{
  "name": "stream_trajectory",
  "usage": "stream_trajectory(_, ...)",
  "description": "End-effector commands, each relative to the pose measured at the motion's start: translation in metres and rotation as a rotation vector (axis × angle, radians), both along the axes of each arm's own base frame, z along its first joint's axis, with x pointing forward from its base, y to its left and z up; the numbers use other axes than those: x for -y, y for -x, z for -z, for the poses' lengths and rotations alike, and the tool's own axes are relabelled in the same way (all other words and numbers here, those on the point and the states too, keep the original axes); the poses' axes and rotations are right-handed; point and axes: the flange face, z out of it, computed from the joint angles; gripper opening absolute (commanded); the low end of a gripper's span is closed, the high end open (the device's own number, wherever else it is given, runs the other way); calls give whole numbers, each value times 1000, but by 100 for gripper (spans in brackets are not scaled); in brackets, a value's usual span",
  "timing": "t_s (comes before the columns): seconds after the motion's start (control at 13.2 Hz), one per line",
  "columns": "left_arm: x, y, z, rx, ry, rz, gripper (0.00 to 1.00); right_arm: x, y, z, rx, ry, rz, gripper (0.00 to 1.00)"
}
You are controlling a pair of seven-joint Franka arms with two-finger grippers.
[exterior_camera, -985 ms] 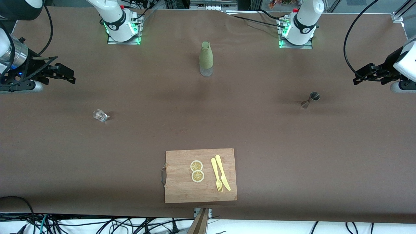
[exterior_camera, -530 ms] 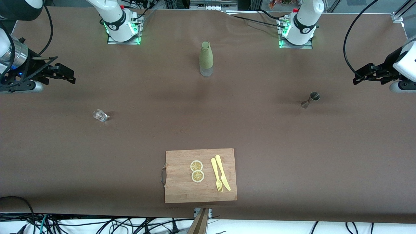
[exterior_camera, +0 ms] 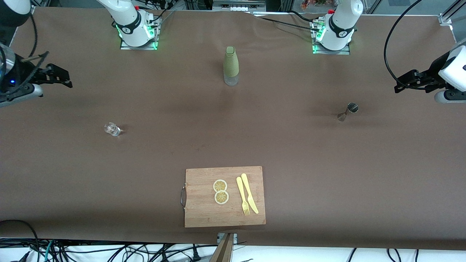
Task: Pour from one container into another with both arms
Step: 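Lower both grippers toward the table from the rest pose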
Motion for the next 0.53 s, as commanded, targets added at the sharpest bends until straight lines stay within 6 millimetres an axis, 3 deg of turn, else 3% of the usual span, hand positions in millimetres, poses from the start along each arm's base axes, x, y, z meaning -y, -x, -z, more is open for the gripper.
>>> stream_trajectory(0.0, -14, 4, -4, -11, 20, -30, 100, 39, -2, 15, -2, -94, -272, 100)
stream_trajectory(0.15, -25, 5, 3, -9, 19, -39, 100, 72, -10, 36, 23, -161, -440, 100)
stream_trajectory(0.45, -57, 7, 26, 42, 12, -5, 100, 134, -11, 88, 64, -356, -542, 100)
